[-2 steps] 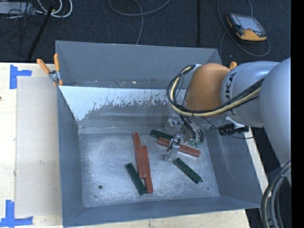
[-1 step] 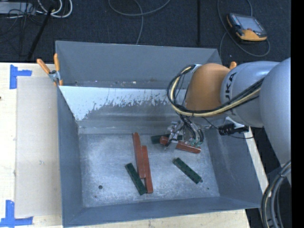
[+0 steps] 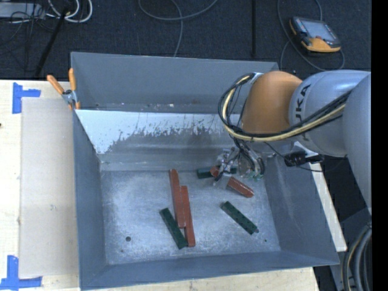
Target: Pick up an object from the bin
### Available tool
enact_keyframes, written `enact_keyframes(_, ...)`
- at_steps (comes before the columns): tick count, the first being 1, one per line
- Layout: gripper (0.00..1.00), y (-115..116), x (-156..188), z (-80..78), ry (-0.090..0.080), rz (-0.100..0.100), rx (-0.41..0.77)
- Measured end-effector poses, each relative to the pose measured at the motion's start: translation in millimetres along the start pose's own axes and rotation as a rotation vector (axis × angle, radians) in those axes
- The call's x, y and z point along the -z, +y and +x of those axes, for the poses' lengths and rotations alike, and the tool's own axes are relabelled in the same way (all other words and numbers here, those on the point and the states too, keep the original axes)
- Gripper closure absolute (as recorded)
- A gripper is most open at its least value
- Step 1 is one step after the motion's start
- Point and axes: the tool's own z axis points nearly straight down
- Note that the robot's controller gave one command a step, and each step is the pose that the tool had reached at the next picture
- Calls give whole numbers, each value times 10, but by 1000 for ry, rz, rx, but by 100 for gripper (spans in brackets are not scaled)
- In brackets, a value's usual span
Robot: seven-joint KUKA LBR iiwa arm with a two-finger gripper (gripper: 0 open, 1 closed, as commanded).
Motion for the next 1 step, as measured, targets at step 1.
enact_keyframes(1, 100, -2, 469, -11, 0, 0, 0)
